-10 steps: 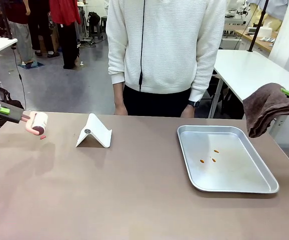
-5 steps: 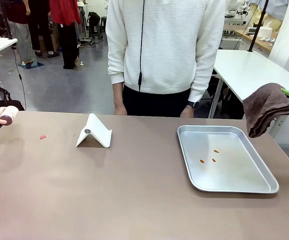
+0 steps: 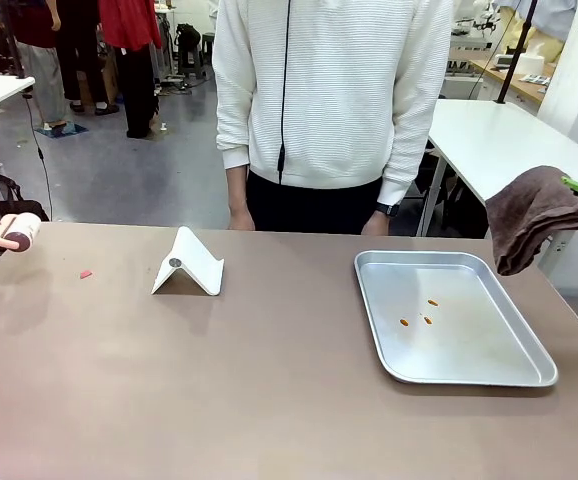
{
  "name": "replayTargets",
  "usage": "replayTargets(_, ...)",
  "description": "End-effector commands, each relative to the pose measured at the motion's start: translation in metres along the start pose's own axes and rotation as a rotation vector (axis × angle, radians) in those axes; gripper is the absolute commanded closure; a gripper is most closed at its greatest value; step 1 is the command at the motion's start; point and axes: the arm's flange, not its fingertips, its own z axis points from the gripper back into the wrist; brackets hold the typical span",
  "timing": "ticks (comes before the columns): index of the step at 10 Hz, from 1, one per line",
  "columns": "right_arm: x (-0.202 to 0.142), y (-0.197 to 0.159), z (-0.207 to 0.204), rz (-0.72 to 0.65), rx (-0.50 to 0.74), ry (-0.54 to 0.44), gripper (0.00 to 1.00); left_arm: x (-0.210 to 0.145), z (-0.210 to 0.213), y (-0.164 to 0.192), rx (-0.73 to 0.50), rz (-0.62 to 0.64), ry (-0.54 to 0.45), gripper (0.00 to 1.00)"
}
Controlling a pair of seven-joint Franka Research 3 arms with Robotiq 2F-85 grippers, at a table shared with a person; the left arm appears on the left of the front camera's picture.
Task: Clean the surface of the table.
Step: If a person points to the right, clean the right side of the table with your right hand, and if they point to the left, clean the left side with your left hand.
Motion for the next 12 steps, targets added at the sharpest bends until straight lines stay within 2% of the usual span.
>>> replayTargets(1,-0.001,0.002,0.001,0.012,0.013,0.011,1.00,-0.013,0.000,-0.004,0.005,0.011,-0.004,0.79)
replayTargets(8,-0.001,0.002,0.001,0.012,0.013,0.011,1.00,-0.013,0.000,-0.004,0.005,0.011,-0.004,0.79)
replayTargets(9,-0.001,0.002,0.001,0.012,0.013,0.011,1.00,-0.004,0.001,0.002,-0.002,0.007,-0.004,0.79)
replayTargets(10,-0.001,0.002,0.001,0.012,0.013,0.011,1.00,-0.024,0.005,-0.015,-0.021,-0.083,0.018,0.79)
replayTargets(11,-0.001,0.002,0.001,0.012,0.013,0.011,1.00,-0.041,0.008,-0.028,-0.046,-0.121,0.060,0.79)
replayTargets(12,-0.001,0.002,0.001,0.012,0.013,0.011,1.00,-0.051,0.010,-0.035,-0.029,-0.173,0.058,0.79)
